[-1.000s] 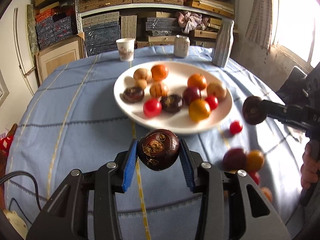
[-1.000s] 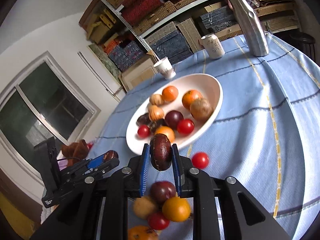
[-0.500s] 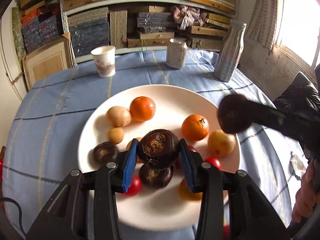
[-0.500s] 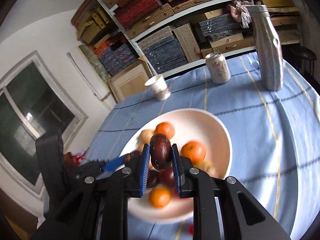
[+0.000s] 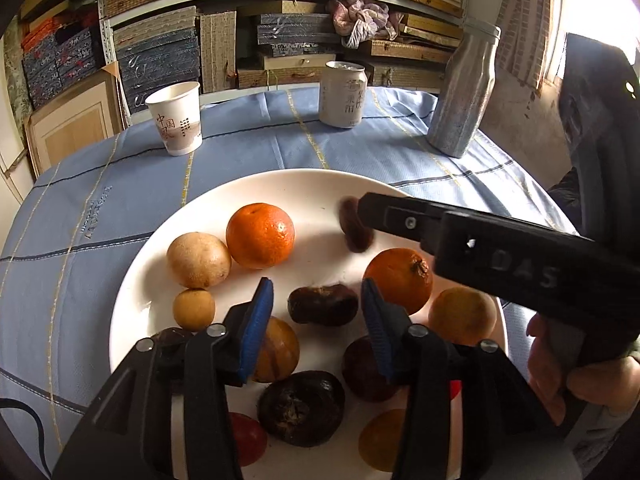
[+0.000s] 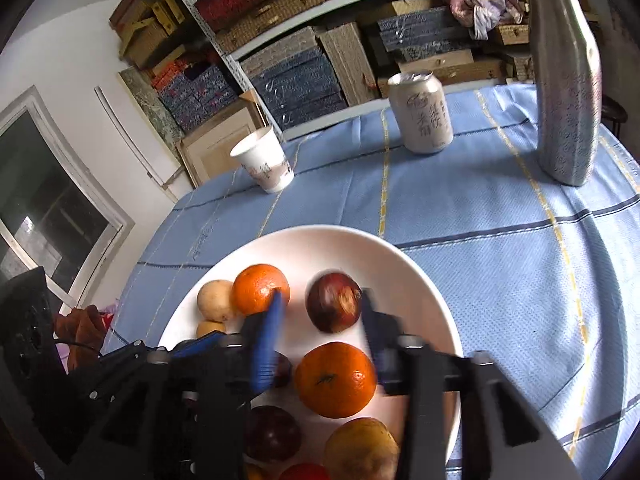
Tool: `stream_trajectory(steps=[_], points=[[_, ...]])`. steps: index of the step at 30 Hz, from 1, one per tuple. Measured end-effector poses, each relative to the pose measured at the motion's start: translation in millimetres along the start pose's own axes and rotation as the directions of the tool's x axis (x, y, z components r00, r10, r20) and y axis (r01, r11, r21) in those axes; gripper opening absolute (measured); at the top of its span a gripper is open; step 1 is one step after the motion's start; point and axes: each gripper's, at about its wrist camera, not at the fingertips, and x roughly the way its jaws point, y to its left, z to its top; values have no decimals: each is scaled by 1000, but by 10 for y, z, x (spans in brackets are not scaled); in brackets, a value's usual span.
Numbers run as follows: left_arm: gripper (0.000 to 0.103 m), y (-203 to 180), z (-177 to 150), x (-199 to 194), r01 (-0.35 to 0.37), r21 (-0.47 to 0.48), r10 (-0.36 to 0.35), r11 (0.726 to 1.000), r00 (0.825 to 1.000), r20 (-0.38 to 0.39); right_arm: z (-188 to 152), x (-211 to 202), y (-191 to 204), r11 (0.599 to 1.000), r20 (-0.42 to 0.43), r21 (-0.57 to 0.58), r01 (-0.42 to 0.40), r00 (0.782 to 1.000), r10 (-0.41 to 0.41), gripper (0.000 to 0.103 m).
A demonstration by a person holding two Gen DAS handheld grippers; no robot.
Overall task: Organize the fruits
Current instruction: 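Lower both fruits onto the white plate and open both tools, then move both open tools back toward the fruit pile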
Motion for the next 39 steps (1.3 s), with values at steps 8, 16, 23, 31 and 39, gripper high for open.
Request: stream_trajectory(steps=[8,16,23,31,39], points=[[49,123,-128,-399,-6,-46,8,999,999,45,-70,-640,83,999,99,0,-49,994,48,59],[63,31,-701,-893,-33,-46,36,998,998,59,-529,-1372,73,998,174,-1,-55,983,55,81],[65,-254,-1344,-1161,-57,33,55,998,996,68,-1138,-1760,-48,999,222,-29,-21,975,27,92],[65,-447,-1692,-1355,6,79,-13,997,996,84,-1283,-1900,-186,999,254,-29,27,967,-19,98],[70,-543,-1700,-1313,60,103,-65,993,997,47,-1294,-1911,-196,999,249,-33,39,968,-30,99]])
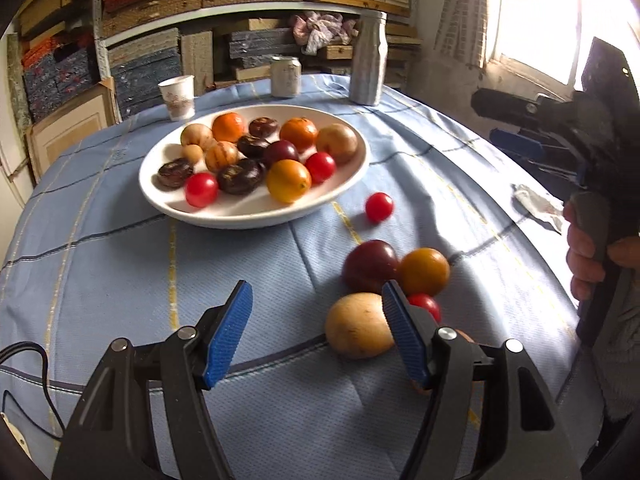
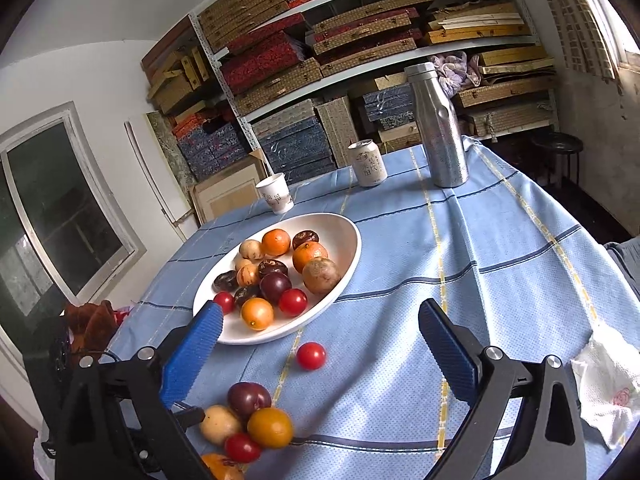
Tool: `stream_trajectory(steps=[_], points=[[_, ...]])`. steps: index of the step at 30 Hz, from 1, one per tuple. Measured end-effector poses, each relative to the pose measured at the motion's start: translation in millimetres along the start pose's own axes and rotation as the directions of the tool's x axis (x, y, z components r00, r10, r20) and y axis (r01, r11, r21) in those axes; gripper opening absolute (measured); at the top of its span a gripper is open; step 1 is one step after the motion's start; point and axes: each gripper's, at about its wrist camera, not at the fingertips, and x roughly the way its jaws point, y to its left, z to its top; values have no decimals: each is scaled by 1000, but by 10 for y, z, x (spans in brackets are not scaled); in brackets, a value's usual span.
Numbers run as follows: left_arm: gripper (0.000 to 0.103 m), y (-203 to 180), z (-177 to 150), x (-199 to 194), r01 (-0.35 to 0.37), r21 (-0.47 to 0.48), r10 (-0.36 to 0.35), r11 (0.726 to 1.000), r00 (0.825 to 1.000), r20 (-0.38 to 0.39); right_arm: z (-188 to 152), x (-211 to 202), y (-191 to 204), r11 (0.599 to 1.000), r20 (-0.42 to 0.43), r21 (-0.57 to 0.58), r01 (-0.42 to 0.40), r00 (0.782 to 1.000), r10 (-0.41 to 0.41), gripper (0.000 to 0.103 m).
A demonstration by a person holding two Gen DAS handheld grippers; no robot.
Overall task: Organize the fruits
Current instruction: 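Move both open tools back toward the fruit pile, then grasp a pale yellow potato-like fruit with the left tool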
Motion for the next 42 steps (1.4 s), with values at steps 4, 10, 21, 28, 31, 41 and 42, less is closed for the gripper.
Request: stream_trajectory(steps=[4,10,21,28,31,41,42], points=[[72,-69,-8,18,5,31,-4,1000,1000,-9,2,0,5,1000,1,0,0,1000,0,99],[72,-62,-5,110,21,25,-20,999,999,-50,10,-11,-2,1000,-2,1,0,1000,0,99],[83,33,-25,224,-5,4,6,1000,993,-117,15,-20,9,1000,-1,0,-3,1000,3,99],[86,330,-170,62,-114,-13,112,993,989,-95,28,-41,9,1000,5,2,-5,1000,5,99],[86,353,-184,46,-107,-19,105,994,991,-88,34,-50,13,1000,9,2,-7,1000,7,99],[57,253,-124,177,-16,-8,15,1000,994,-111,30,-42,12,1000,-7,12,-14,1000,14,99],[56,241,-123,184,-11,-8,10,1000,994,-113,29,-38,12,1000,-9,13,-14,1000,14,99]])
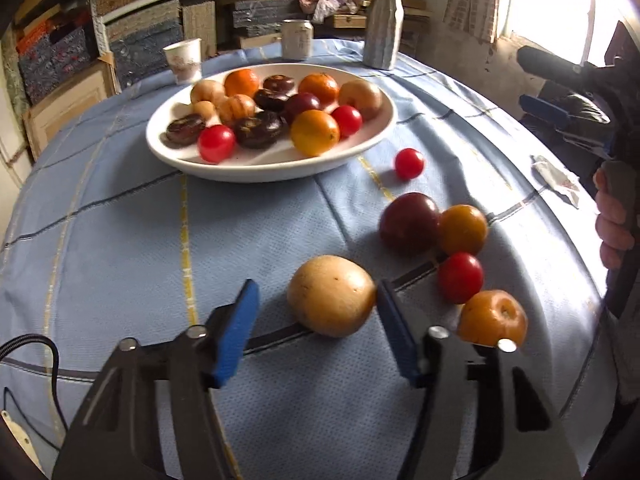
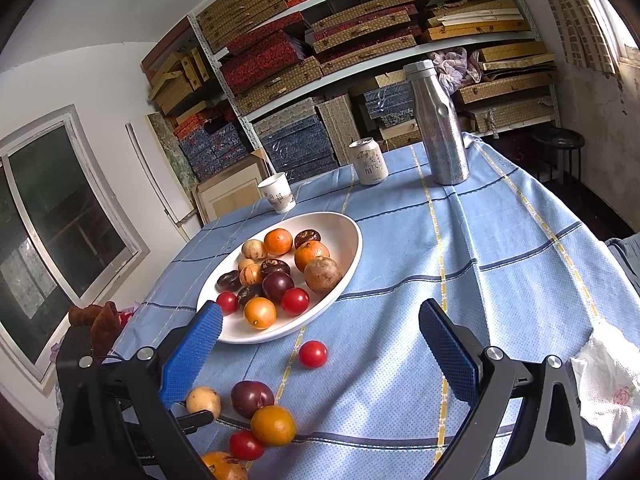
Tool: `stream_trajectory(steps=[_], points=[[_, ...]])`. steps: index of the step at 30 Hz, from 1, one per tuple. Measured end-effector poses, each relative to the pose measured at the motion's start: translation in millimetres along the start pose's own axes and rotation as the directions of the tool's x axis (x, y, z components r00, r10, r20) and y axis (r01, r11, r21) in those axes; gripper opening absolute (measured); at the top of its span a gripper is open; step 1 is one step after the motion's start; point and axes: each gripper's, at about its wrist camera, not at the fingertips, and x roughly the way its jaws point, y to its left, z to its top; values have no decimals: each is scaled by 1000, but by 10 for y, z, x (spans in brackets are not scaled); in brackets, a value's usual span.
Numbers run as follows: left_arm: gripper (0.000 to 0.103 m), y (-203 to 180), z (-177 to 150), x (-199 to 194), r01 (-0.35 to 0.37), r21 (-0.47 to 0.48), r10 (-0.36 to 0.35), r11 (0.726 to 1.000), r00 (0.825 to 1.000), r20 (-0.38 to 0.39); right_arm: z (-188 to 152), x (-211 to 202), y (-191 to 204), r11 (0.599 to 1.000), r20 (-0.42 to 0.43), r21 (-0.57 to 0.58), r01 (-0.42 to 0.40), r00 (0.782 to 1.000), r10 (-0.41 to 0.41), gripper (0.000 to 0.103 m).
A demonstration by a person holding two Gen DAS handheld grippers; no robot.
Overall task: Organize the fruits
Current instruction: 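Grasp a pale yellow potato-like fruit with the left tool, then grasp a dark red plum with the right tool while the left tool holds its fruit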
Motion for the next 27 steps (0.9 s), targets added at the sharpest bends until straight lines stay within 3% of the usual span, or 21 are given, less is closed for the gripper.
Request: stream_trajectory(steps=[6,12,17,19,23,27], points=[[55,-74,20,59,6,24,-5,1000,1000,-20,-14,23,-8,1000,-13,9,-9,1000,9,99],[45,-8,19,77,31,-8,-31,999,999,-27,-32,46,7,1000,-30,14,-25,999,26,99],[44,156,11,-57,-41,-63,43,997,999,33,-77,115,55,997,-71,15,-70,995,71,99],[44,252,9,-93,-79,-86,83,993,996,44,-131,181,162,995,-112,-23,-101,989,98,99],[44,364,5,-102,-87,-120,92,989,995,40,-307,295,502,974,-195,-179,-137,976,101,97],[44,381,-2,-102,-83,-122,88,989,995,38,-459,399,743,946,-247,-293,-138,967,65,81]])
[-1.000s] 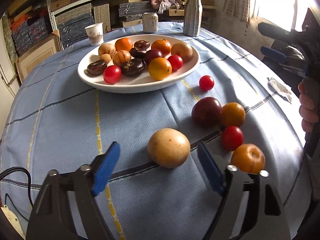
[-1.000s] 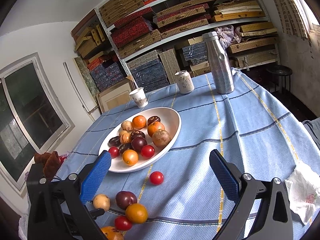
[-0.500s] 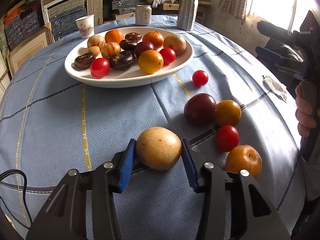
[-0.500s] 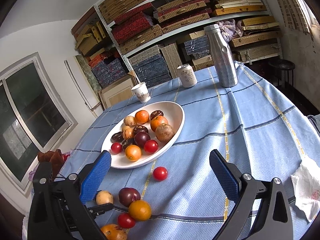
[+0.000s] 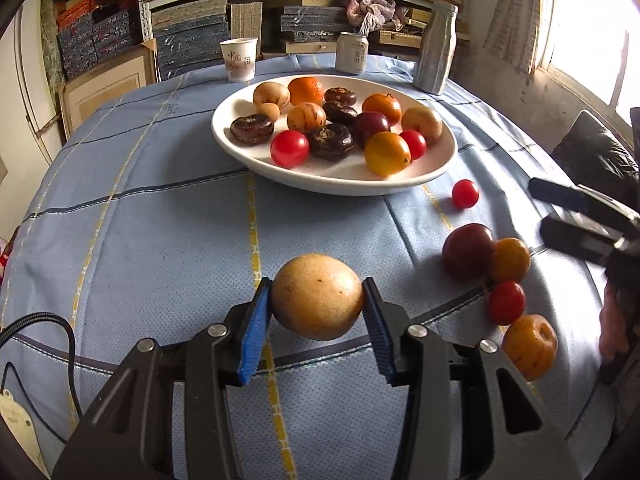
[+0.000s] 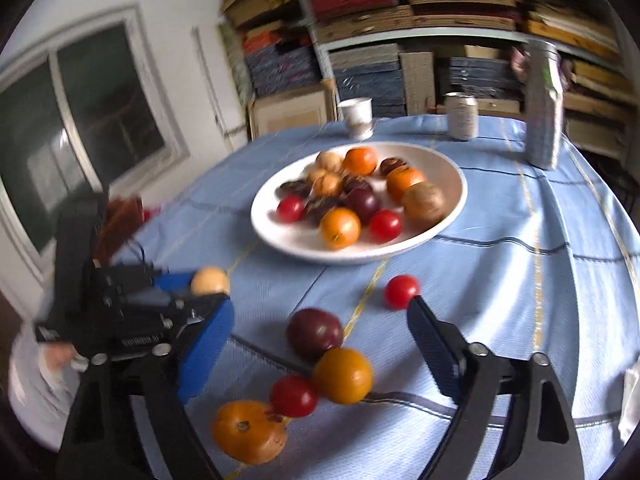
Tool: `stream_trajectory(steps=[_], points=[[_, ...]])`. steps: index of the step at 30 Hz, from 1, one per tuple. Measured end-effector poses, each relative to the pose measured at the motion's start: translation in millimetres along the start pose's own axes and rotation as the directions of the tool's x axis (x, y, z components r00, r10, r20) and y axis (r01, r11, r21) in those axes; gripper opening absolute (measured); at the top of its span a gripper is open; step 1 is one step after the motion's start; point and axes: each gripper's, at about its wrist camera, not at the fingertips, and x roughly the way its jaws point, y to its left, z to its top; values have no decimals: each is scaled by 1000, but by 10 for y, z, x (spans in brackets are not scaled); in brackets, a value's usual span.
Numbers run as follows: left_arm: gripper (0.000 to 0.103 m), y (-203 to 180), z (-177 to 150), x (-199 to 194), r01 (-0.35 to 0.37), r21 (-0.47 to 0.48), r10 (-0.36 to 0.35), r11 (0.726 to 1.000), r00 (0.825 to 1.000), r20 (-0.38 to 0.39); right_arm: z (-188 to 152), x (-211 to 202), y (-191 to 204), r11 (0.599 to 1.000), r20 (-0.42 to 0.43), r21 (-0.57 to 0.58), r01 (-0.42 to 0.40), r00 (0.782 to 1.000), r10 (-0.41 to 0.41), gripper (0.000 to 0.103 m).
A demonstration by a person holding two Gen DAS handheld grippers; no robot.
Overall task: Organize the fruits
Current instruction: 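Grasp a dark red plum with the right tool while the left tool holds its fruit, then lower both fruits onto the white plate and open both tools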
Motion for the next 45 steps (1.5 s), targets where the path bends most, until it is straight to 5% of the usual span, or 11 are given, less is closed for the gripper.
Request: stream_trajectory(steps=[7,26,34,45], points=[[44,-10,-20,-12,12,-1,-12,1000,1000,1,-48,277,154,993,-113,-102,51,992,-62,54],[45,-36,-47,78,22,4,-22,1000,999,-38,76,550,254,971,-265,-239,-10,963,-55,40],[45,-41,-40,109,34,-1,-34,999,998,-47,21,468,149,990,-185,-139,-3,982,-23,39],[45,55,256,-126,21,-32,-19,999,999,40,277,-259,-371,992,63,129,-9,998,1,39]])
